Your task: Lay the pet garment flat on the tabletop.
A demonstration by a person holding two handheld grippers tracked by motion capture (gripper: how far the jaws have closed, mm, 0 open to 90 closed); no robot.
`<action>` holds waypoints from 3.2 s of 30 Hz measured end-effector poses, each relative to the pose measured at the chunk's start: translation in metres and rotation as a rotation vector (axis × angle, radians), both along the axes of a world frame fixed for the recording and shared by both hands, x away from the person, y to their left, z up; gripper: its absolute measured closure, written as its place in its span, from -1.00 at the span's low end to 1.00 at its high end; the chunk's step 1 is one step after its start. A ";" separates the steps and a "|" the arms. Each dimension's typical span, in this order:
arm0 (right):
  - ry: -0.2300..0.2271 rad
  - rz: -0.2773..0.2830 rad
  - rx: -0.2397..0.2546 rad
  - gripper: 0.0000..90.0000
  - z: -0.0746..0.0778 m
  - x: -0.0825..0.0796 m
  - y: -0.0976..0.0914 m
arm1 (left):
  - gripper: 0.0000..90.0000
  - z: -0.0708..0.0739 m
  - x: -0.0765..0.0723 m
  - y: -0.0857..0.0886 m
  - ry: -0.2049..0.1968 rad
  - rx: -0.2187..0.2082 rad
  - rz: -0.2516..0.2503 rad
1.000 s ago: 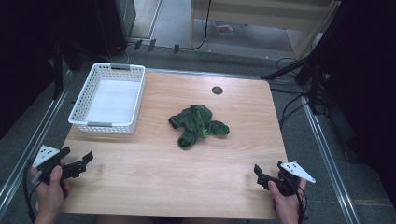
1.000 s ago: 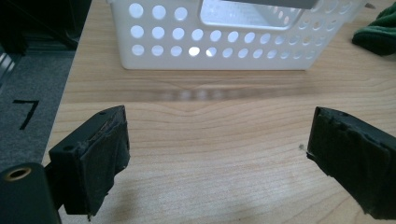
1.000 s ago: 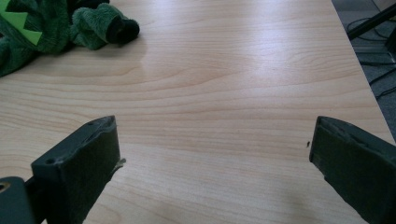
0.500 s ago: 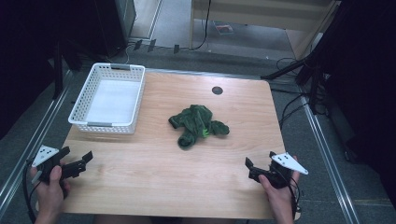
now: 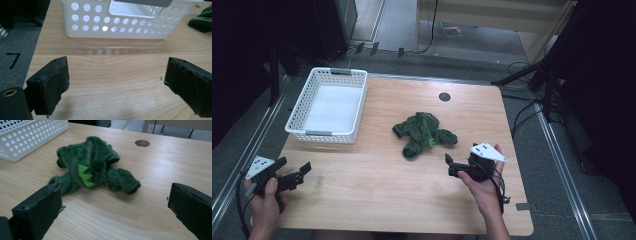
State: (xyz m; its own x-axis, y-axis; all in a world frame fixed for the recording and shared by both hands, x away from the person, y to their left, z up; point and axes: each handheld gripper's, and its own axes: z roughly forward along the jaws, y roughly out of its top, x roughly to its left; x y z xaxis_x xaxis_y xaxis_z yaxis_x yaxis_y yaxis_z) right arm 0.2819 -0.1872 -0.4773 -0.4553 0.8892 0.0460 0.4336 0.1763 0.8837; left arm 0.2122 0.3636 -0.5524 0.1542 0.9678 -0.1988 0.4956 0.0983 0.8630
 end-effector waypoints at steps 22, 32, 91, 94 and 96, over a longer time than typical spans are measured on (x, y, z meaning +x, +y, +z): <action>0.113 0.074 -0.149 -0.99 -0.034 0.074 0.103 | -0.87 0.000 0.001 -0.002 0.005 0.018 -0.011; 0.115 -0.015 -0.206 0.31 -0.065 0.089 0.108 | -0.87 0.000 0.002 -0.002 0.003 0.014 -0.005; -0.041 -0.039 0.144 -0.19 0.025 0.035 0.057 | -0.84 0.042 0.030 -0.202 0.001 0.037 -0.430; -0.024 -0.042 0.135 -0.20 0.017 0.028 0.043 | -0.84 0.038 0.031 -0.214 0.008 0.057 -0.451; -0.012 -0.025 0.139 -0.20 0.013 0.022 0.035 | -0.84 0.037 0.032 -0.219 0.011 0.059 -0.473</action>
State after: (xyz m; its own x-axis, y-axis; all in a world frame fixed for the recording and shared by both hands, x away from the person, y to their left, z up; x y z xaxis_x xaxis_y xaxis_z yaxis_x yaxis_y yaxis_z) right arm 0.3039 -0.1520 -0.4647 -0.4345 0.8856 0.1640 0.4258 0.0415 0.9039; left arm 0.2440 0.1441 -0.5152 0.5789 0.8015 -0.1498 0.4834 -0.1894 0.8546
